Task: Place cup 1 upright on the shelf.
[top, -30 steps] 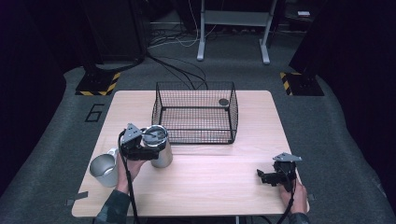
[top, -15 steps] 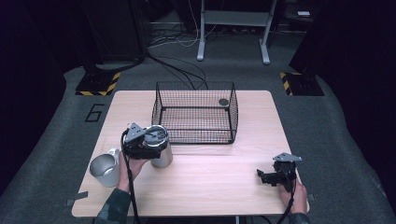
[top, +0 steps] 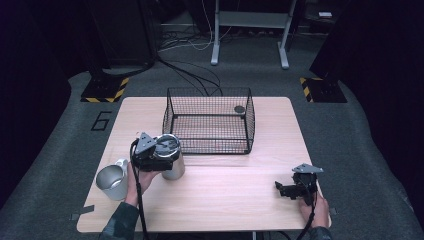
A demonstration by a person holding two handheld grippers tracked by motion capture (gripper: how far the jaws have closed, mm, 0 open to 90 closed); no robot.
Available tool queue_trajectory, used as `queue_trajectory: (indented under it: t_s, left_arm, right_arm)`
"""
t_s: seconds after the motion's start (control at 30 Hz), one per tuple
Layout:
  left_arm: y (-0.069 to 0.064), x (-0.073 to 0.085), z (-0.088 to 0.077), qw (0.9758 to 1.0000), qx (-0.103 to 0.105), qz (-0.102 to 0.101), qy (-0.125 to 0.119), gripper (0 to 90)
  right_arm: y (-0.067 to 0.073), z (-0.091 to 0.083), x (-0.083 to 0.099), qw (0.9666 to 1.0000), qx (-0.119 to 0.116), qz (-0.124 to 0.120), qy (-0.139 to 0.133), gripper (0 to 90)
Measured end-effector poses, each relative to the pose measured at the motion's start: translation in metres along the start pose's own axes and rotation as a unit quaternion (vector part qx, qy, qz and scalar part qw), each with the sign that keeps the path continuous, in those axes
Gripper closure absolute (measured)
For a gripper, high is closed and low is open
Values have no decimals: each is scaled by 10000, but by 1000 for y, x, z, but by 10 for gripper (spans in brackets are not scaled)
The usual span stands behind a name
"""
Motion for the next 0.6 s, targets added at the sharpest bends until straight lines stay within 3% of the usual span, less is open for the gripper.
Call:
queue_trajectory:
  t_s: [0.6]
  left_arm:
    - [-6, -4, -9, 9998, 17, 213, 12, 41]
  right_arm:
    - [0, 0, 0, 10000, 2, 6, 10, 0]
Point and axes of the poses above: each handheld gripper's, and its own axes: z roughly forward along the jaws, x roughly out of its underside, y roughly to its left, the point moved 9 cm from there along z, roughly forward along the jaws, and after that the axes turned 3 degrees about z, right-handed, at the moved point
